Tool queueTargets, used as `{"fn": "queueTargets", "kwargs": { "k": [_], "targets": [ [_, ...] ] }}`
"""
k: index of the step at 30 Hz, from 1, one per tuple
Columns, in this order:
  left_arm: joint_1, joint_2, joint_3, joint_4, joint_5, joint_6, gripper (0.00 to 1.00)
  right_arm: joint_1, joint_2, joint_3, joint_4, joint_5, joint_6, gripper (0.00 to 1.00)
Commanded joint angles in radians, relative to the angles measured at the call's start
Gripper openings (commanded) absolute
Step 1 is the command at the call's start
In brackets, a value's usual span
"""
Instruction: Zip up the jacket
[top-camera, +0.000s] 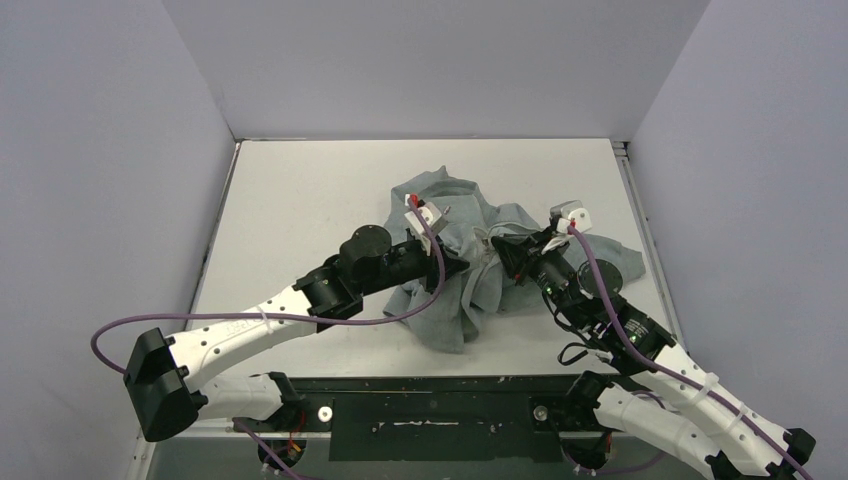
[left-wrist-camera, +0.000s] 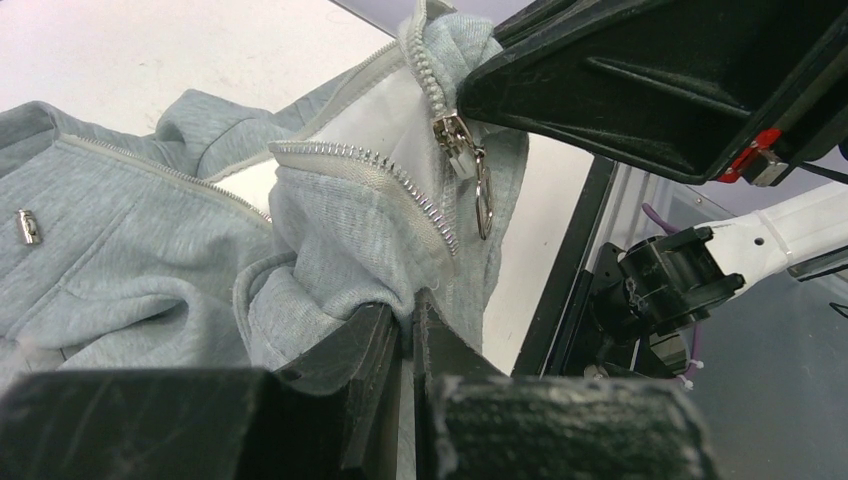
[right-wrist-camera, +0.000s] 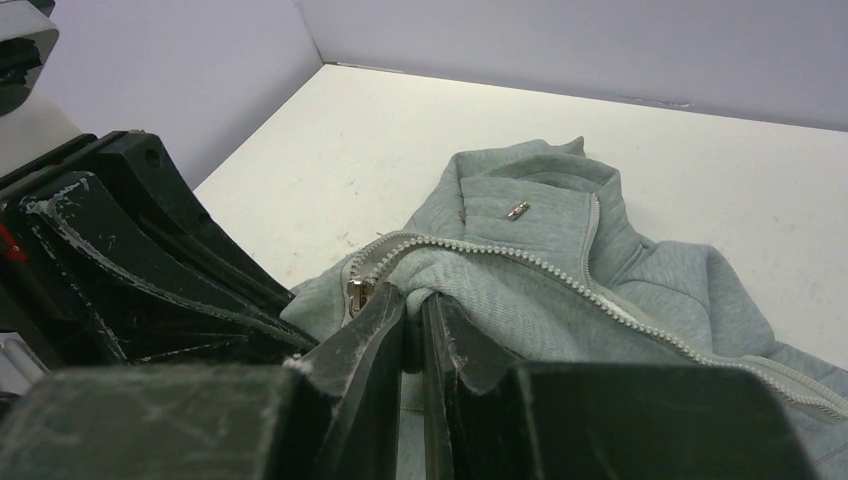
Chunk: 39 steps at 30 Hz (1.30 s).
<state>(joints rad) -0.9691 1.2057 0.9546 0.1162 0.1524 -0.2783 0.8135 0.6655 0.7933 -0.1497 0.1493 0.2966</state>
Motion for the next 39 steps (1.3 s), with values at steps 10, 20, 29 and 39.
{"fn": "queueTargets", "kwargs": {
  "k": [10,20,29,39],
  "targets": [
    [-0.005,-0.178,-0.134,0.436,-0.145,-0.056,0.0,0.004,-0.042,-0.041,0.227,-0.086,0.009,0.0],
    [-0.005,-0.162,-0.082,0.4,-0.145,-0.061,0.0,0.004,-0.027,-0.04,0.265,-0.193,-0.05,0.0],
    [-0.005,-0.149,-0.078,0.396,-0.145,-0.076,0.0,0.004,0.0,-0.022,0.243,-0.194,-0.056,0.0],
    [-0.005,-0.149,-0.082,0.384,-0.138,-0.076,0.0,0.005,-0.006,-0.025,0.246,-0.164,-0.047,0.0]
  ]
}}
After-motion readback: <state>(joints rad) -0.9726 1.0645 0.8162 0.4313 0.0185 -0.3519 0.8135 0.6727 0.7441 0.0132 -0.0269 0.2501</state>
